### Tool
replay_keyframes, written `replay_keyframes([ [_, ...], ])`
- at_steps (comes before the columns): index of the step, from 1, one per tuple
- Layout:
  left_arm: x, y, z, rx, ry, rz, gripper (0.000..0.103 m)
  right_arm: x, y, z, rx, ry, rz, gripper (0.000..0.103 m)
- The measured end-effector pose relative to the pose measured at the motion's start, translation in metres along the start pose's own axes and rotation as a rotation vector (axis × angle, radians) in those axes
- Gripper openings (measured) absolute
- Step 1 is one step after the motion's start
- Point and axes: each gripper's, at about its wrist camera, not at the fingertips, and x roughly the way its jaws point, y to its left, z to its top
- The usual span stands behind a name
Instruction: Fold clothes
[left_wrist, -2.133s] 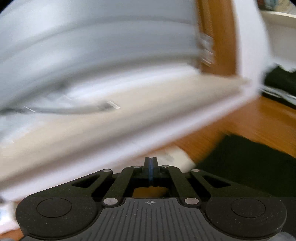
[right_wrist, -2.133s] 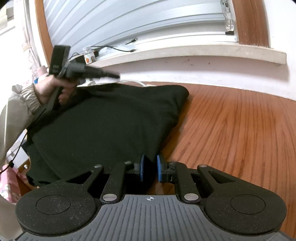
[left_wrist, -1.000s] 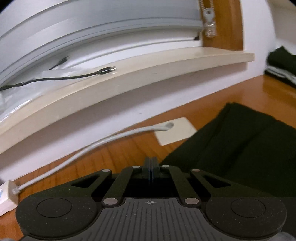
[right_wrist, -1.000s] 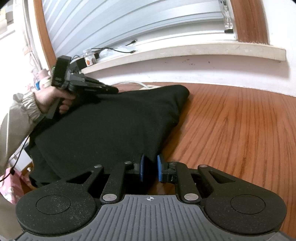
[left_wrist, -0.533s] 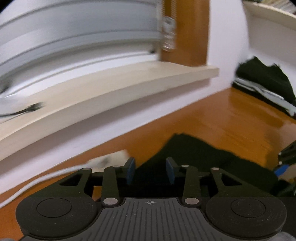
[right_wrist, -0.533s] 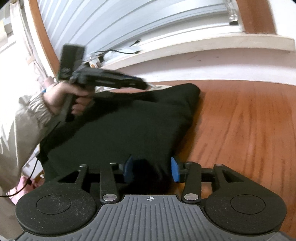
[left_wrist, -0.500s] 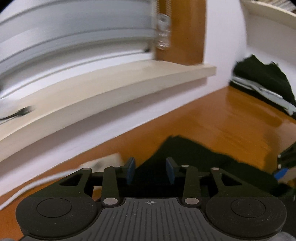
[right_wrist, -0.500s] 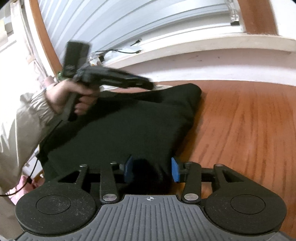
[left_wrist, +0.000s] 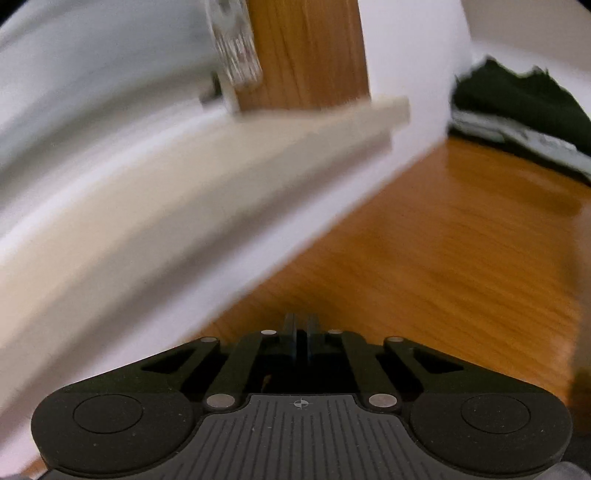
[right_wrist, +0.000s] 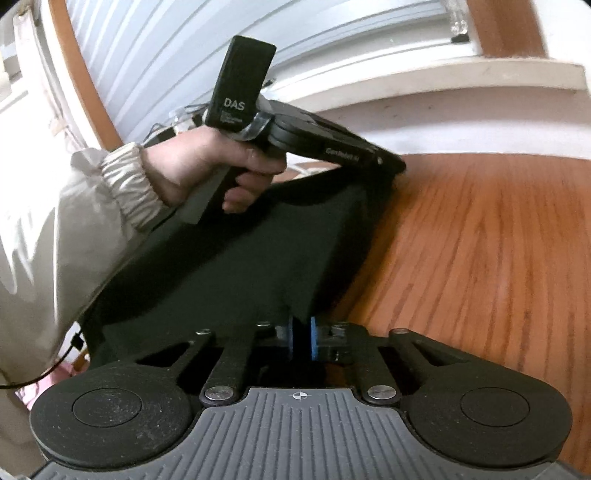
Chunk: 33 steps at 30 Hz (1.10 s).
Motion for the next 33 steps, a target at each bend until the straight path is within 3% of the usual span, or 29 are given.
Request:
replay_keyframes([
  [3,-0.009,-0.002,0.012,-0.047,-0.073,-0.008,0.002,-0.02,-0.008,-0.003,0.036,-0.044,-0.007,0.007],
  [5,-0.019,-0.004,0.018,-0.046,-0.123,-0.005,0.008,-0.033,-0.011,-0.007,0.036,-0.061,-0.046,0.007],
  [7,-0.032,-0.001,0.022,-0.071,-0.156,-0.01,0.027,-0.047,-0.015,-0.013,0.03,-0.072,-0.11,0.007],
  [9,-0.047,0.004,0.021,-0.105,-0.177,-0.006,0.035,-0.064,-0.025,-0.018,0.041,-0.077,-0.18,0.007],
  [12,-0.068,0.01,0.012,-0.149,-0.181,-0.009,0.055,-0.09,-0.043,-0.027,0.032,-0.073,-0.288,0.008],
  [14,-0.08,0.014,0.003,-0.17,-0.164,0.003,0.057,-0.107,-0.055,-0.032,0.028,-0.056,-0.33,0.016],
  [17,-0.098,0.018,-0.012,-0.203,-0.135,0.036,0.062,-0.132,-0.065,-0.026,0.043,-0.109,-0.389,0.024],
  [21,-0.125,0.03,-0.025,-0.267,-0.137,0.051,0.069,-0.14,-0.072,0.002,-0.009,-0.161,-0.367,0.026],
  [25,-0.14,0.036,-0.043,-0.297,-0.108,0.084,0.074,-0.091,-0.064,0.038,-0.087,-0.119,-0.306,0.034],
  [29,-0.137,0.042,-0.08,-0.354,-0.054,0.098,0.075,-0.021,-0.042,0.062,-0.144,-0.05,-0.221,0.035],
  [33,-0.142,0.038,-0.111,-0.349,-0.036,0.124,0.075,0.037,-0.008,0.07,-0.212,0.037,-0.149,0.035],
])
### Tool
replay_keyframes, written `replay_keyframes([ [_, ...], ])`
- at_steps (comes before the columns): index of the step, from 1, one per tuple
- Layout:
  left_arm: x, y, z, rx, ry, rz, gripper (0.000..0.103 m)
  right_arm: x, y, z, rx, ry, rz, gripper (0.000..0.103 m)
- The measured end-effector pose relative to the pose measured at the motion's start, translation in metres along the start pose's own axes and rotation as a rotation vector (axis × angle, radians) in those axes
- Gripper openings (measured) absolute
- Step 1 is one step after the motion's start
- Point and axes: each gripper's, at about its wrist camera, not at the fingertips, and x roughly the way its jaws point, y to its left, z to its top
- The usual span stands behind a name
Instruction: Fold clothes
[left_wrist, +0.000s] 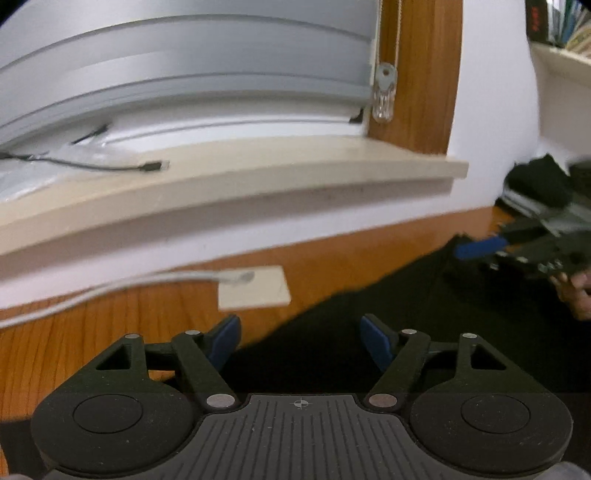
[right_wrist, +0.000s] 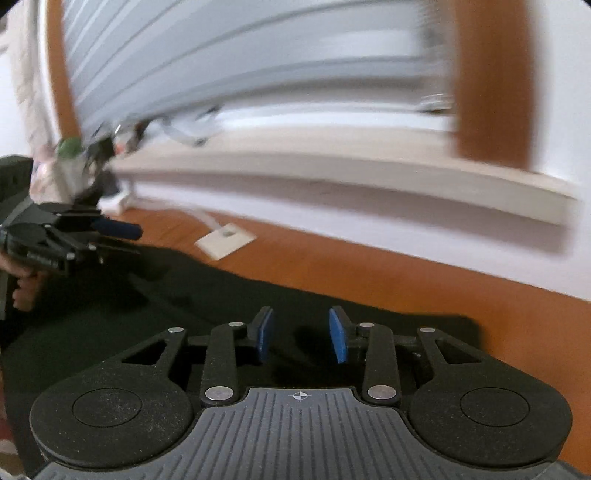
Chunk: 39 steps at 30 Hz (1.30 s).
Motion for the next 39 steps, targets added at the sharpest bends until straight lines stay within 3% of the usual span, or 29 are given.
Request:
replay_keyframes([
  [5,-0.031,0.008,-0.016,-0.009,-0.031,-0.004,0.075,0.019,0.03,0.008,-0.053,0.026,0.073,0.039],
  [11,-0.08,0.029,-0.02,-0.045,-0.071,0.037,0.076,0.025,0.041,0.005,-0.06,0.039,0.022,0.039],
  [16,-0.124,0.059,-0.036,-0.095,-0.079,0.103,0.076,0.003,0.072,0.001,-0.121,0.013,0.016,0.039],
  [18,-0.14,0.072,-0.047,-0.13,-0.075,0.116,0.068,-0.004,0.092,-0.003,-0.157,0.009,0.042,0.039],
  [22,-0.165,0.084,-0.07,-0.197,-0.068,0.112,0.043,-0.006,0.137,-0.011,-0.214,0.016,0.123,0.041],
  [26,-0.186,0.082,-0.088,-0.23,-0.082,0.103,0.042,0.003,0.177,-0.02,-0.299,0.019,0.144,0.045],
  [30,-0.194,0.069,-0.09,-0.221,-0.102,0.081,0.041,0.01,0.184,-0.027,-0.321,0.01,0.099,0.045],
  [33,-0.191,0.058,-0.088,-0.212,-0.109,0.05,0.038,0.014,0.178,-0.03,-0.275,0.005,0.112,0.046],
  [39,-0.164,0.053,-0.087,-0.208,-0.073,0.109,0.045,0.018,0.171,-0.038,-0.228,-0.012,0.132,0.046],
])
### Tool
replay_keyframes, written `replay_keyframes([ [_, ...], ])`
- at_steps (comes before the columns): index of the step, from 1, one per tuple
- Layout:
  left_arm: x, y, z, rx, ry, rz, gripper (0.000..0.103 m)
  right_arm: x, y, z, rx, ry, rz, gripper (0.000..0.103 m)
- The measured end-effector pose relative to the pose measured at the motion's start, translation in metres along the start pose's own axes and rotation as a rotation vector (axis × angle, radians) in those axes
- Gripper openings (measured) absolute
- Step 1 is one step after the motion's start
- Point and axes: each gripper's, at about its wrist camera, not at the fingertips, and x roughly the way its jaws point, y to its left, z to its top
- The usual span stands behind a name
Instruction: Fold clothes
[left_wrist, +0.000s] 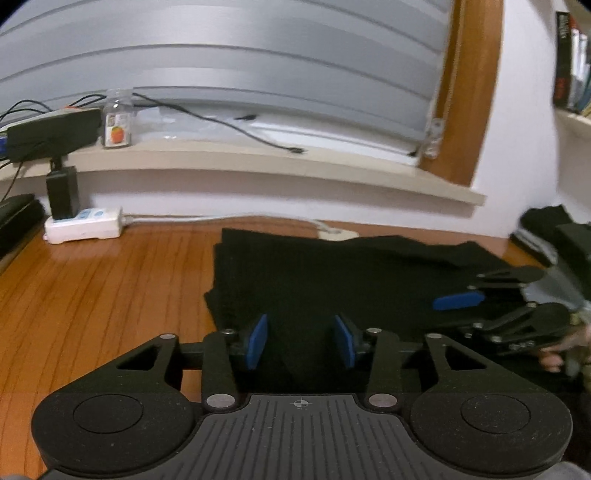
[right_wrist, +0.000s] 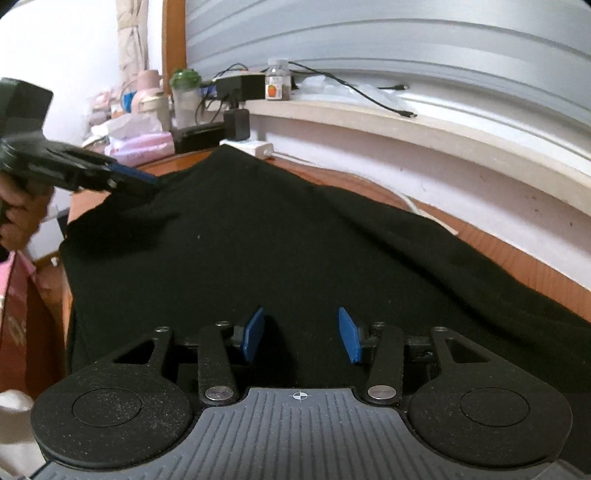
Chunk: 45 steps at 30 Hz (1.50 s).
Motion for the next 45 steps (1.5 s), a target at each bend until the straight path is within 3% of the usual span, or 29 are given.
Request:
replay_keyframes([
  [6,0.009,-0.007,-0.002,0.03,-0.008,0.027,0.037,-0.002,0.001,-0.002,0.004,-0.008,-0.011,0.049],
  [11,0.008,-0.012,-0.005,0.061,-0.006,0.022,0.037,-0.003,0.0,-0.003,0.015,-0.013,-0.01,0.051],
  [17,0.015,0.002,-0.002,-0.009,0.001,0.006,0.037,-0.003,0.0,-0.004,0.019,-0.014,-0.008,0.052],
  [18,0.015,0.003,-0.001,-0.012,-0.002,0.004,0.024,-0.003,0.0,-0.004,0.02,-0.014,-0.007,0.052],
  [19,0.016,0.004,0.001,-0.014,-0.005,-0.002,0.001,-0.003,0.0,-0.004,0.021,-0.014,-0.006,0.052],
  [23,-0.003,0.006,0.008,-0.036,-0.049,-0.042,0.002,-0.005,-0.004,-0.005,0.044,-0.029,-0.003,0.052],
  [26,-0.04,0.016,0.019,-0.107,-0.095,-0.125,0.001,-0.016,-0.011,-0.006,0.079,-0.067,0.03,0.052],
  [29,-0.035,0.021,0.013,-0.069,-0.005,-0.078,0.002,-0.032,-0.013,-0.001,0.096,-0.082,0.085,0.052],
  [33,-0.022,0.021,0.005,-0.073,0.046,-0.078,0.005,-0.042,-0.01,0.002,0.043,-0.071,0.051,0.059],
  [37,-0.015,0.02,0.013,-0.082,0.027,-0.094,0.032,-0.04,-0.011,-0.004,0.004,-0.031,-0.003,0.059],
  [41,0.0,0.024,0.026,-0.092,0.025,-0.093,0.04,-0.045,-0.02,-0.012,0.012,-0.028,-0.036,0.059],
  [45,0.028,0.022,0.038,-0.061,0.059,-0.062,0.04,-0.058,-0.03,-0.017,0.01,-0.044,-0.091,0.059],
])
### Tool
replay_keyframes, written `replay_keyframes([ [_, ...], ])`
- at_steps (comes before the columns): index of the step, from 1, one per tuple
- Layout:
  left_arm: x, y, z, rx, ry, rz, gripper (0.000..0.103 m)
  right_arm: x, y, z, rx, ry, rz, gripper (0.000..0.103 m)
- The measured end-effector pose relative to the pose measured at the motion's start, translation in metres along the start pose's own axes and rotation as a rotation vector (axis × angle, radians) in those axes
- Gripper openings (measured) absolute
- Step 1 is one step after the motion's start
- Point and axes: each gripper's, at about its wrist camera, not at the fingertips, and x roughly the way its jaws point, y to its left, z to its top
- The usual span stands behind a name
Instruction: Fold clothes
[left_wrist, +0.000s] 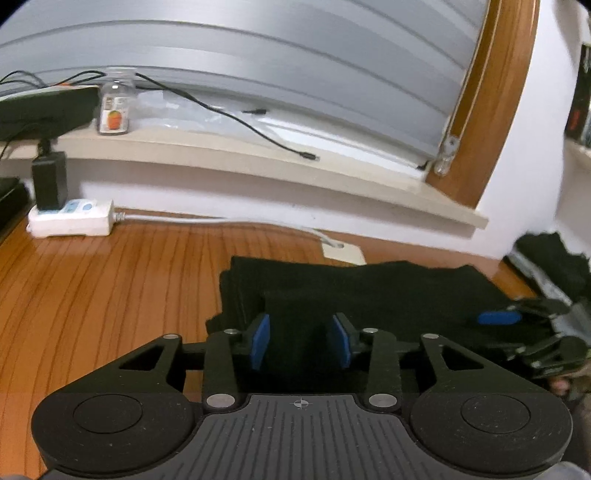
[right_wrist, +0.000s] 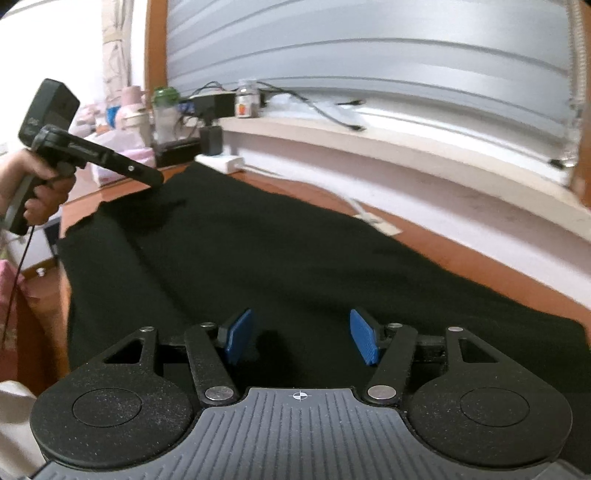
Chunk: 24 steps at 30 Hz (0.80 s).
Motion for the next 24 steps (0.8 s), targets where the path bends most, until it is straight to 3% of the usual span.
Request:
replay_keyframes([
  [9,0.034,-0.011,0.008,0.153,0.015,0.092,0.04,-0.023,-0.04,-0.021,0.087,0.003,-0.068,0.059],
  [11,0.037,-0.013,0.006,0.18,0.018,0.105,0.03,-0.02,-0.044,-0.026,0.098,0.018,-0.069,0.06],
  [12,0.037,-0.015,0.005,0.196,0.015,0.111,0.012,-0.018,-0.046,-0.029,0.103,0.026,-0.071,0.06],
  [13,0.037,-0.016,0.004,0.207,0.012,0.107,0.01,-0.016,-0.048,-0.031,0.11,0.029,-0.068,0.06],
  [19,0.006,-0.024,0.026,0.173,-0.151,0.112,0.01,-0.016,-0.049,-0.035,0.124,0.021,-0.059,0.06],
  [21,0.021,-0.026,0.03,0.202,-0.084,0.152,0.011,-0.017,-0.048,-0.036,0.119,0.025,-0.063,0.06],
  [24,0.036,-0.021,0.022,0.216,0.002,0.204,0.024,-0.02,-0.046,-0.036,0.099,0.027,-0.081,0.06],
])
